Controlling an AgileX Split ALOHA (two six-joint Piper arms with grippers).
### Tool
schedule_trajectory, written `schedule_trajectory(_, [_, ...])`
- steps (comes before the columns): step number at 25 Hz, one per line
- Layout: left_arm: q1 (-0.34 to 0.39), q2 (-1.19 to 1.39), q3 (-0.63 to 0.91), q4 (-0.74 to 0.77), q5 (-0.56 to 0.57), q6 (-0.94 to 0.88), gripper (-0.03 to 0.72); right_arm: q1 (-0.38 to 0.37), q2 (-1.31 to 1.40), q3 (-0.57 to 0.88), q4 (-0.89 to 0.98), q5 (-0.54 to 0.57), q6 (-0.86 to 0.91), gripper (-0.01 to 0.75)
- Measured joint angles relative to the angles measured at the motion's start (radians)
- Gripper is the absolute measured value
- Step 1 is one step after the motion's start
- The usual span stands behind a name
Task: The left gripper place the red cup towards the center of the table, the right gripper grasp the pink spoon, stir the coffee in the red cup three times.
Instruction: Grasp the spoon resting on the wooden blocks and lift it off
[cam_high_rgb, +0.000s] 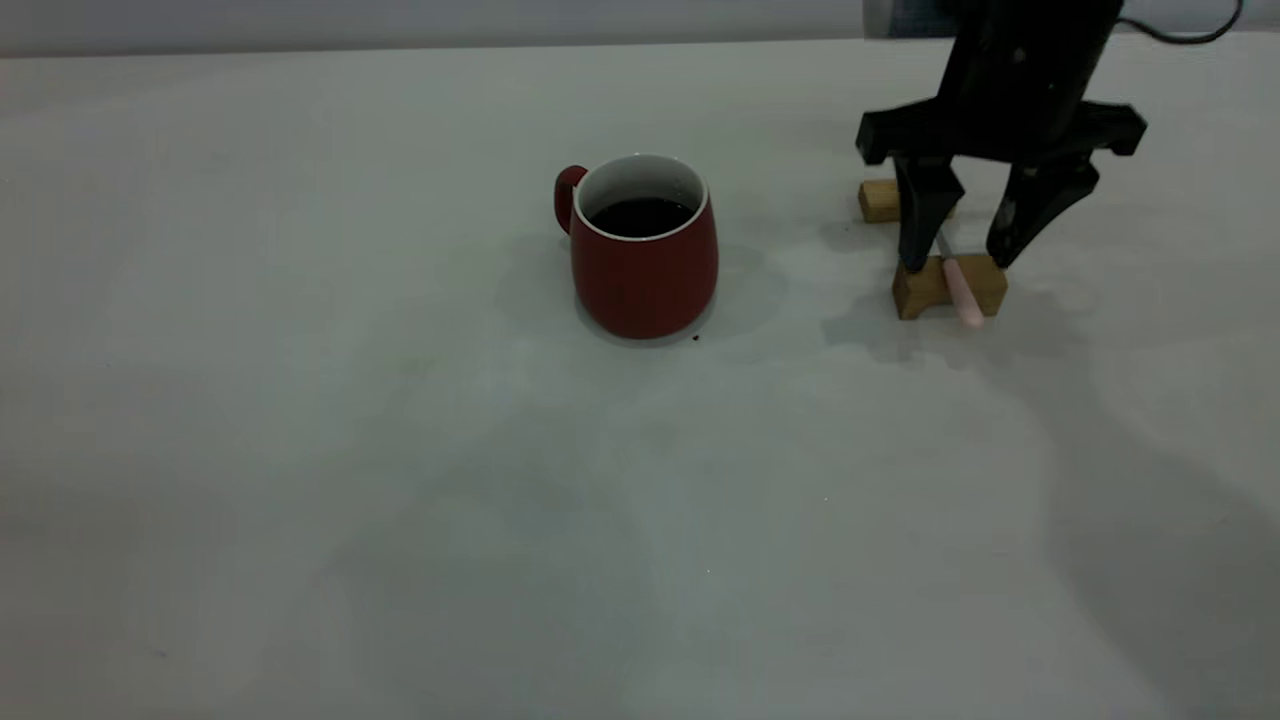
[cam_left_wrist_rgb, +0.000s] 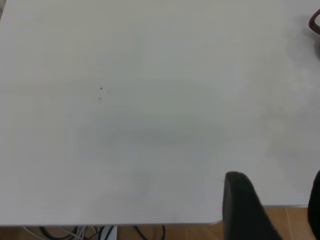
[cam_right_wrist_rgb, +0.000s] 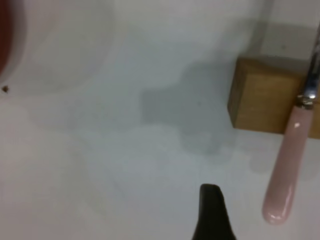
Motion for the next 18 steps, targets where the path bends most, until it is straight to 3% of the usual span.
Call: schedule_trajectory(18, [0.000,0.000,0.000,0.000,0.000,0.000,0.392,-0.001,0.087,-0.020,-0.014,-0.018,0.040,0.581])
